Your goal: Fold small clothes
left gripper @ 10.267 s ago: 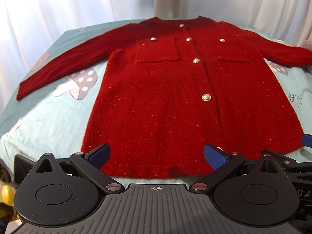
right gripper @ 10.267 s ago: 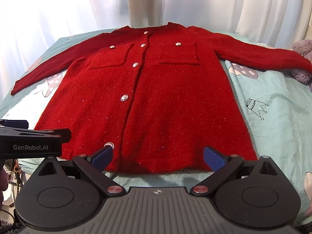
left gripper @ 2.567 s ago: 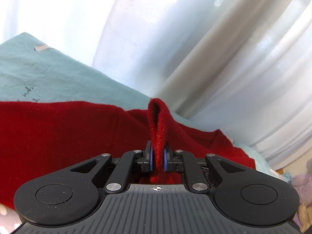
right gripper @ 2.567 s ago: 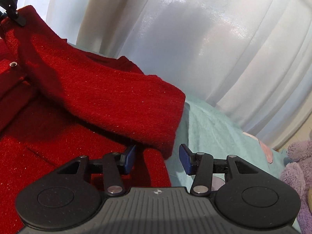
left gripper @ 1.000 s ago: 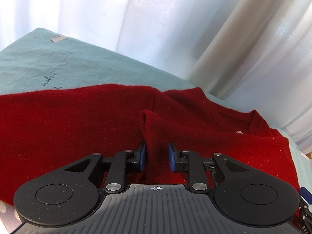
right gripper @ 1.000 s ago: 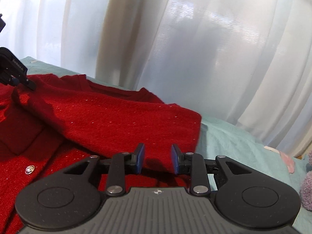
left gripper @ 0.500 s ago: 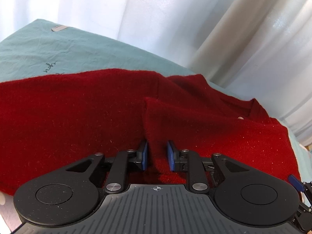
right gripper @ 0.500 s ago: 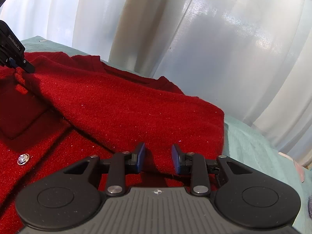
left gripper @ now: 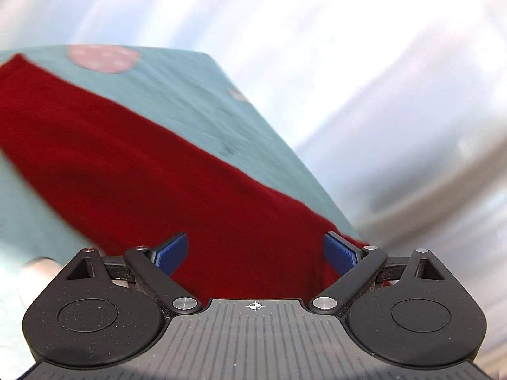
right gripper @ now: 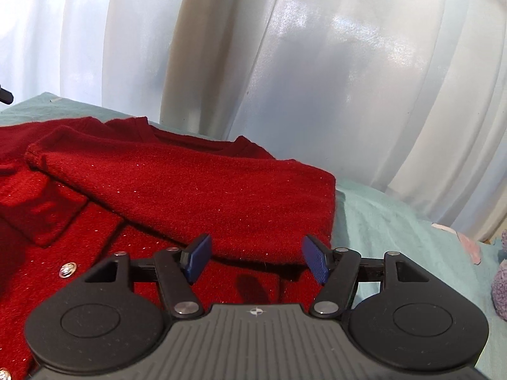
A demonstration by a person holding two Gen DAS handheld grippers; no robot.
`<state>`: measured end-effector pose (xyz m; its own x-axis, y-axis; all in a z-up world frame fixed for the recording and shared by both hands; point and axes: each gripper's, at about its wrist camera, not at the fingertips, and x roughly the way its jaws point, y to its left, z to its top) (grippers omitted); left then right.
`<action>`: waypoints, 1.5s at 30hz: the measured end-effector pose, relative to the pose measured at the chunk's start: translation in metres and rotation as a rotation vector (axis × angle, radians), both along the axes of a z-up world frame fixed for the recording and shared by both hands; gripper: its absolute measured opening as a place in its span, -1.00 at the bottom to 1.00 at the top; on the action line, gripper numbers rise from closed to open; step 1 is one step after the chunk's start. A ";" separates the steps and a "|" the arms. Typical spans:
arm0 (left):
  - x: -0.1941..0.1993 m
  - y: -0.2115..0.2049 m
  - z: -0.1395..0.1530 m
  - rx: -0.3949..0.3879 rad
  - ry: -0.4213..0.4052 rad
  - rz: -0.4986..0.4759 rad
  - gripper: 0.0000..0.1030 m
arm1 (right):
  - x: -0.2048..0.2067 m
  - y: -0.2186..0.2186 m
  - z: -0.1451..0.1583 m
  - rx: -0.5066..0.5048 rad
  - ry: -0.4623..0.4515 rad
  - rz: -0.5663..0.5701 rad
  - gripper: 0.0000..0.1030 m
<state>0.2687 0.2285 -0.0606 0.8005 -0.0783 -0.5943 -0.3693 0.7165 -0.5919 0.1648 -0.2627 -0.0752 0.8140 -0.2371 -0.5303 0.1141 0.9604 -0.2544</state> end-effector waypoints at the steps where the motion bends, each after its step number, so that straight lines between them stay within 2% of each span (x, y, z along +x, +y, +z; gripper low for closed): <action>1: -0.007 0.022 -0.005 -0.024 0.018 0.080 0.86 | -0.006 0.001 0.002 0.013 -0.002 0.009 0.29; 4: -0.031 0.076 -0.015 -0.082 0.030 0.272 0.86 | -0.016 0.002 0.005 0.050 -0.008 0.036 0.31; 9: -0.059 0.124 -0.029 -0.195 -0.026 0.467 0.85 | -0.016 -0.004 0.007 0.144 -0.008 0.020 0.31; 12: -0.064 0.140 -0.040 -0.269 -0.038 0.528 0.78 | -0.012 -0.010 0.010 0.231 -0.016 -0.004 0.31; 14: -0.066 0.148 -0.044 -0.315 -0.082 0.549 0.75 | -0.010 -0.014 0.012 0.287 -0.021 -0.019 0.31; 16: -0.063 0.155 -0.047 -0.323 -0.093 0.564 0.65 | -0.008 -0.018 0.014 0.334 -0.024 -0.030 0.30; 17: -0.061 0.157 -0.048 -0.316 -0.100 0.568 0.58 | -0.008 -0.019 0.014 0.347 -0.025 -0.036 0.30; 19: -0.060 0.165 -0.053 -0.304 -0.103 0.580 0.21 | -0.008 -0.020 0.015 0.355 -0.027 -0.048 0.27; 20: -0.058 0.168 -0.055 -0.297 -0.100 0.582 0.12 | -0.008 -0.020 0.015 0.354 -0.027 -0.053 0.27; 22: -0.054 0.173 -0.058 -0.284 -0.085 0.591 -0.29 | -0.009 -0.019 0.015 0.349 -0.029 -0.060 0.26; 25: -0.047 0.180 -0.062 -0.280 -0.072 0.606 -0.59 | -0.010 -0.020 0.015 0.344 -0.029 -0.071 0.26; 28: -0.040 0.185 -0.062 -0.254 -0.048 0.600 -0.79 | -0.011 -0.021 0.015 0.343 -0.025 -0.083 0.26; 29: -0.038 0.186 -0.061 -0.236 -0.037 0.591 -0.77 | -0.011 -0.022 0.015 0.343 -0.025 -0.086 0.26; 32: -0.039 0.174 -0.048 -0.138 -0.078 0.529 -0.78 | -0.012 -0.023 0.016 0.345 -0.031 -0.097 0.26; 36: -0.027 0.133 -0.002 0.007 -0.218 0.344 -0.78 | -0.013 -0.025 0.018 0.353 -0.044 -0.108 0.26; 37: -0.023 0.120 0.009 0.022 -0.257 0.291 -0.78 | -0.013 -0.025 0.018 0.355 -0.046 -0.110 0.26; 40: -0.010 0.053 0.050 0.081 -0.382 0.036 -0.78 | -0.013 -0.025 0.019 0.360 -0.052 -0.112 0.26; 42: -0.003 -0.009 0.073 0.138 -0.458 -0.182 -0.78 | -0.014 -0.025 0.020 0.367 -0.058 -0.110 0.26; 45: 0.002 -0.093 0.083 0.166 -0.508 -0.447 -0.72 | -0.015 -0.024 0.021 0.389 -0.072 -0.099 0.26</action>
<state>0.2704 0.1354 0.0223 0.8946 -0.4057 -0.1872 0.2759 0.8312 -0.4826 0.1499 -0.2871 -0.0538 0.8357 -0.1089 -0.5382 0.2147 0.9669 0.1376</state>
